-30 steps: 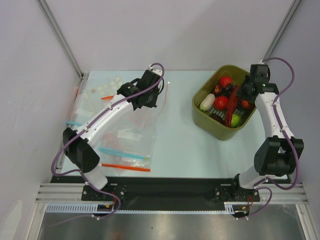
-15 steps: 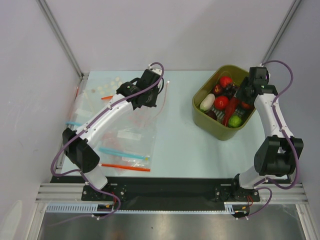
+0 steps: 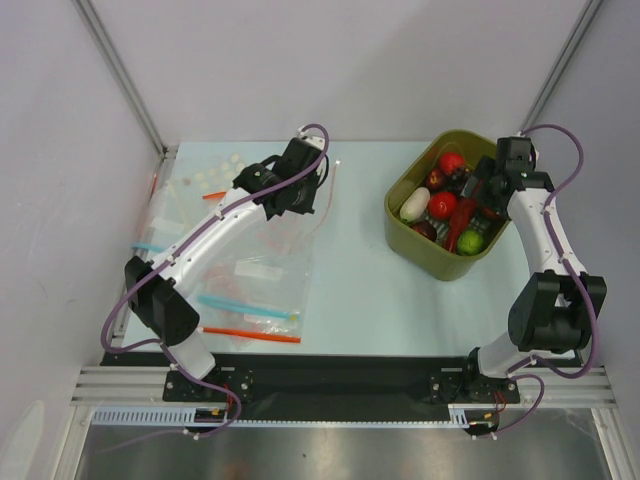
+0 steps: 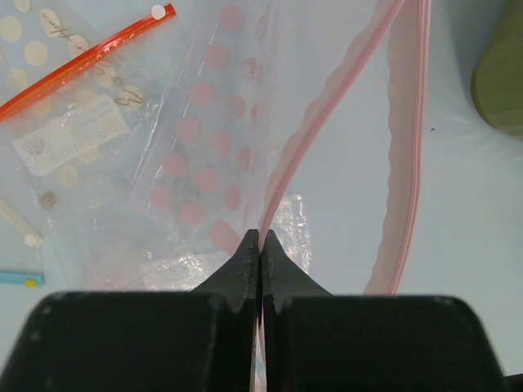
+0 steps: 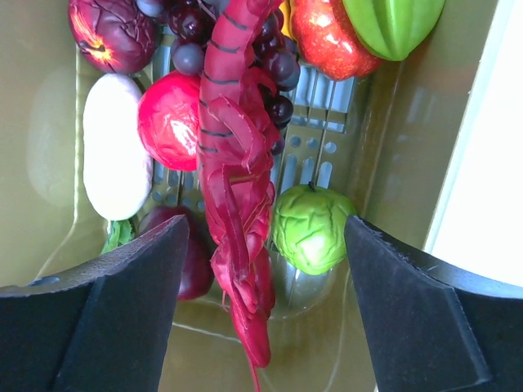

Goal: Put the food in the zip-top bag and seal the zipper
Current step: Pick up the fake lobster from the bin.

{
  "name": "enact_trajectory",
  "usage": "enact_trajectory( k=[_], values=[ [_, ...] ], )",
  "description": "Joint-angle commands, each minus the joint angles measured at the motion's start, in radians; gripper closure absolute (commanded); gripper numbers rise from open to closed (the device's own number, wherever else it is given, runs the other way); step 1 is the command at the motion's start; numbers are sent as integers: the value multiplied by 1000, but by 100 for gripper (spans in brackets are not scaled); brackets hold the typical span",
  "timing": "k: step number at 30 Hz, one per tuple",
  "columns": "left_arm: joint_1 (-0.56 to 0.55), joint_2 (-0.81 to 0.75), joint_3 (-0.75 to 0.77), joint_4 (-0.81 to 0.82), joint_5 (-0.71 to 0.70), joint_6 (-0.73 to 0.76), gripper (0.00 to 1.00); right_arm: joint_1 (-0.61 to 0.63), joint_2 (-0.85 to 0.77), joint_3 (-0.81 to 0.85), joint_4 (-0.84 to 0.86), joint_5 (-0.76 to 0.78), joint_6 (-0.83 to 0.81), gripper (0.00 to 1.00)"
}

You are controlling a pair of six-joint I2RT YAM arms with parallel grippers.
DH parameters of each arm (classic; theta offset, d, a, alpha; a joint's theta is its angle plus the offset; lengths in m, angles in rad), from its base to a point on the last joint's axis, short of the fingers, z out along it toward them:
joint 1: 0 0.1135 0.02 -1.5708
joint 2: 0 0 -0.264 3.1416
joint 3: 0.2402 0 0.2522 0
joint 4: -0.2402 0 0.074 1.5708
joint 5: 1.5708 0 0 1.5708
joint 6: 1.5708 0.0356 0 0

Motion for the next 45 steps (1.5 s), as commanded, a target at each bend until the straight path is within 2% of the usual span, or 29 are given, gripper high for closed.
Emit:
enact_trajectory(
  k=[1, 11, 24, 27, 28, 31, 37, 45],
  values=[
    [-8, -31, 39, 5, -8, 9, 99, 12, -5, -7, 11, 10, -4, 17],
    [-8, -50, 5, 11, -17, -2, 100, 147, 61, 4, 13, 155, -1, 20],
    [-8, -53, 5, 8, -29, 7, 100, 158, 164, -14, 25, 292, 37, 32],
    [-8, -54, 8, 8, -34, 15, 100, 156, 159, -28, 36, 277, 37, 46],
    [-8, -53, 11, 8, -35, 16, 100, 155, 144, -28, 39, 275, 39, 58],
    [-8, -48, 22, 2, -35, 22, 100, 152, 100, -22, 51, 261, 42, 79],
    [-8, -43, 40, 2, -38, 36, 100, 103, 26, 39, 40, 205, 31, 87],
    [-8, -53, 37, 13, -20, 44, 100, 34, -129, 81, 119, -51, 17, 90]
  ],
)
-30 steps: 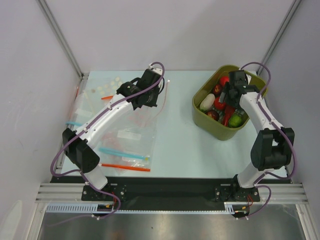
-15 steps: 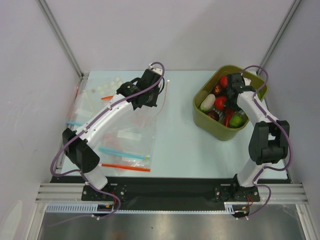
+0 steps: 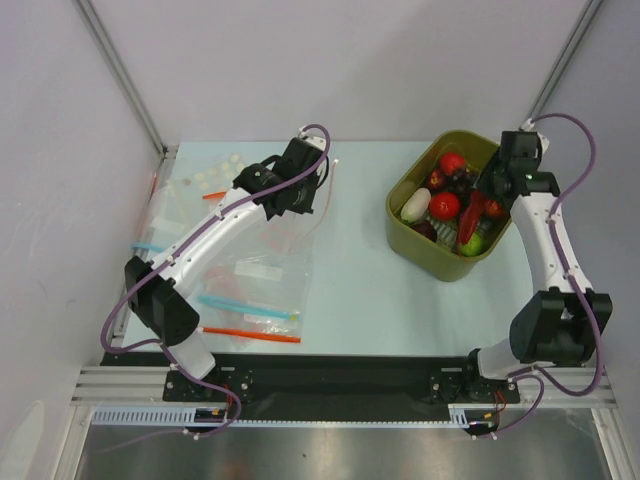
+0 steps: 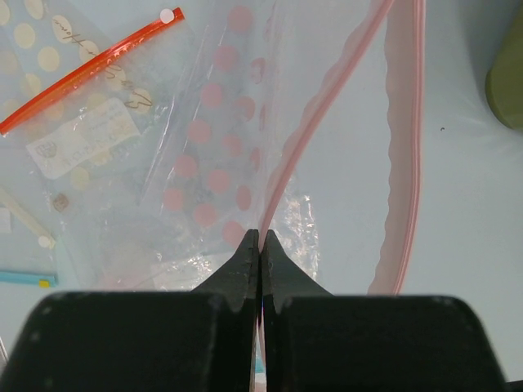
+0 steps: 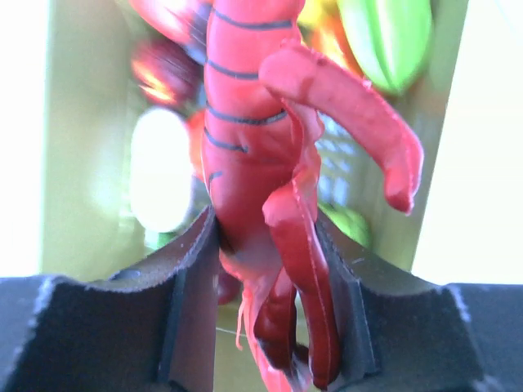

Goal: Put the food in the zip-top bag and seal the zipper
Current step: Pick up the fake lobster from the bin.

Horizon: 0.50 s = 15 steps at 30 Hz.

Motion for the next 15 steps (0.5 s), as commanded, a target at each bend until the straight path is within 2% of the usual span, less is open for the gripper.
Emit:
enact_trajectory(
  k=[1, 13, 15],
  values=[
    [-5, -53, 36, 16, 3, 18, 100, -9, -98, 74, 85, -167, -13, 91],
    [-5, -78, 16, 53, 21, 45, 100, -9, -229, 70, 176, -785, 110, 96],
    [-5, -86, 7, 64, 23, 41, 100, -2, -249, 56, 171, -837, 145, 98]
  ],
)
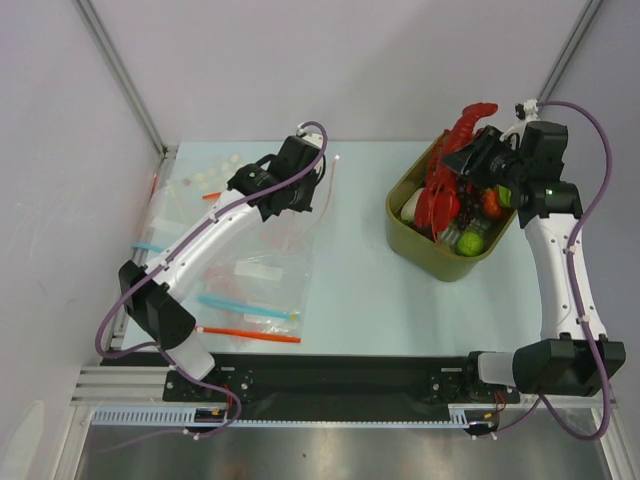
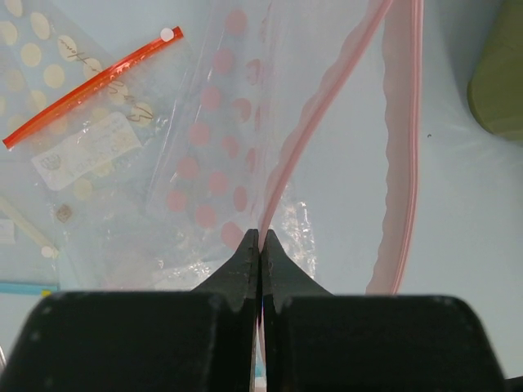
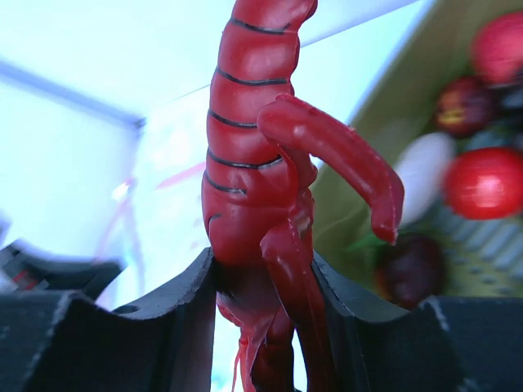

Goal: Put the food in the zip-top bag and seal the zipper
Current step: Pick up the fake lobster from the bin, then place the fake lobster in the zipper food storage bag.

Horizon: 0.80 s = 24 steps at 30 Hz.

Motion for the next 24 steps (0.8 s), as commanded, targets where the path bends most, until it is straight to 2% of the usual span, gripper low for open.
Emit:
enact_trajectory(
  k=[1, 6, 12, 15, 18, 24],
  values=[
    [-5, -63, 2, 57, 10, 17, 100, 16, -62, 10, 52, -236, 69, 99],
    [-6, -75, -21, 82, 36, 3, 100, 113, -129, -31, 18, -287, 100, 99],
    [-21, -56, 8, 70, 53, -7, 100, 182, -197, -87, 75, -200, 195, 100],
    [-38, -43, 28, 56, 48, -16, 100, 264, -231, -82, 84, -42, 238, 100],
    [-52, -28, 48, 37, 62, -39, 100, 344, -257, -91, 101, 214, 255, 100],
    [-83, 4, 96, -6, 68, -89, 100, 495, -249, -101, 150, 469, 290, 100]
  ],
)
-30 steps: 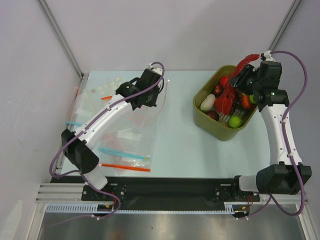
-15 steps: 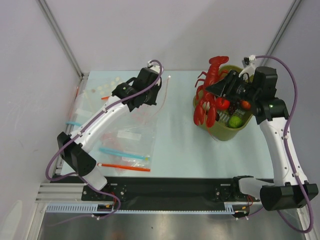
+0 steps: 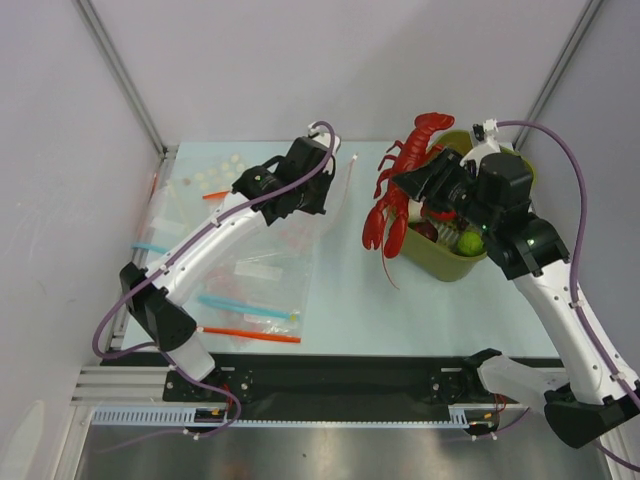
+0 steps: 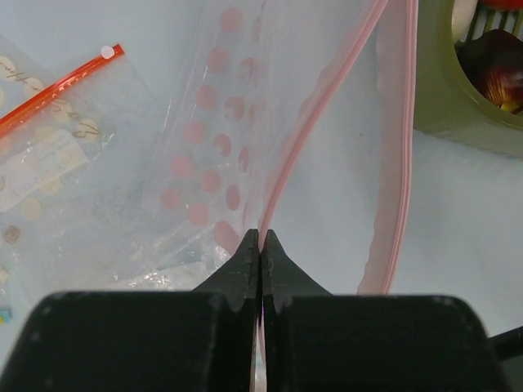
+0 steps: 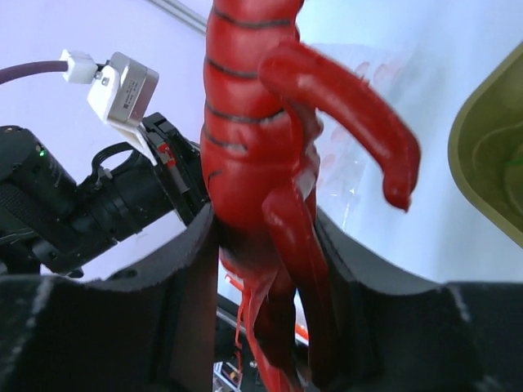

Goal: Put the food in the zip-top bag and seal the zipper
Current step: Place the fake lobster in the zipper food storage bag.

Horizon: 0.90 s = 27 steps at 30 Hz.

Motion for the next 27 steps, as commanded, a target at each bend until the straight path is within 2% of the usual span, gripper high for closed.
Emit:
enact_trajectory(
  k=[1, 9, 16, 20, 24, 27],
  values=[
    [-25, 12, 68, -21, 7, -46, 100, 78, -11, -3, 112, 257, 43, 100],
    [-39, 32, 103, -37, -2, -84, 100, 166, -31, -50, 198, 429, 43, 100],
    [-46, 43, 116, -51, -7, -110, 100, 171, -1, -45, 241, 402, 9, 100],
    [-49, 38, 110, -46, -34, -103, 100, 168, 24, -1, 210, 315, -8, 100],
    [-49, 23, 85, -14, -42, -90, 100, 168, 79, 111, 1, 117, -5, 100],
    [-49, 15, 65, 5, -57, -83, 100, 166, 76, 120, -105, -13, 13, 100]
  ],
)
